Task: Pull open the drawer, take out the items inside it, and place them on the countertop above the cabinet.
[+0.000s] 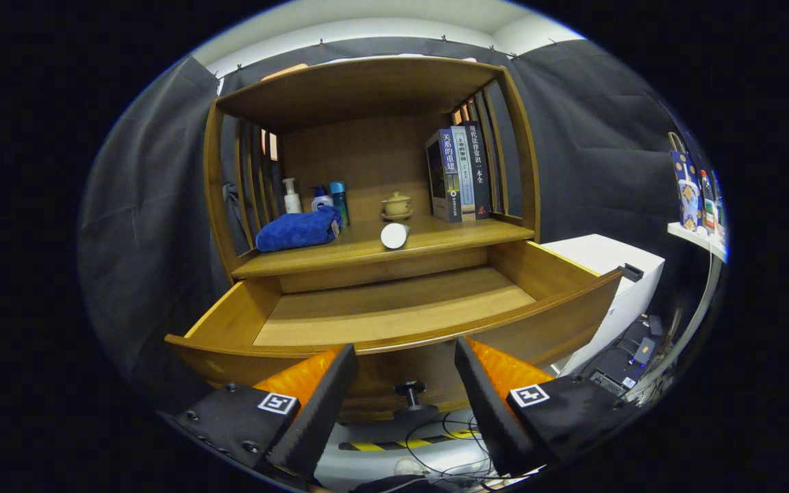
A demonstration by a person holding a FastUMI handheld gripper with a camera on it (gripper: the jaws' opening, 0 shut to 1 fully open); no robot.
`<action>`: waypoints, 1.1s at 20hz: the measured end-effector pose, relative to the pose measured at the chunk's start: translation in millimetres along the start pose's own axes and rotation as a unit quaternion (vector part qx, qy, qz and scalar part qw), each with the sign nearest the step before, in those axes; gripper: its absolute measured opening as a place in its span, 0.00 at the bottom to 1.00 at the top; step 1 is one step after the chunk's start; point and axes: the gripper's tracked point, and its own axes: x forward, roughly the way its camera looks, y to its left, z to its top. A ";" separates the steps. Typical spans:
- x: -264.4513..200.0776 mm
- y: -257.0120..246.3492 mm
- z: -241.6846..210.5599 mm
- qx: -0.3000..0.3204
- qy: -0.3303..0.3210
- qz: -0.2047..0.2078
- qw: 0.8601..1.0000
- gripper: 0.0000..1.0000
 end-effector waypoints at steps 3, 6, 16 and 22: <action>7.9 1.3 4.3 -0.013 0.000 -0.003 1.000 0.97; 20.9 3.3 11.1 -0.031 -0.001 -0.010 0.999 0.97; 78.2 12.2 35.7 -0.056 -0.002 -0.024 0.998 0.97; 99.9 13.9 39.9 -0.035 0.000 -0.021 0.999 0.97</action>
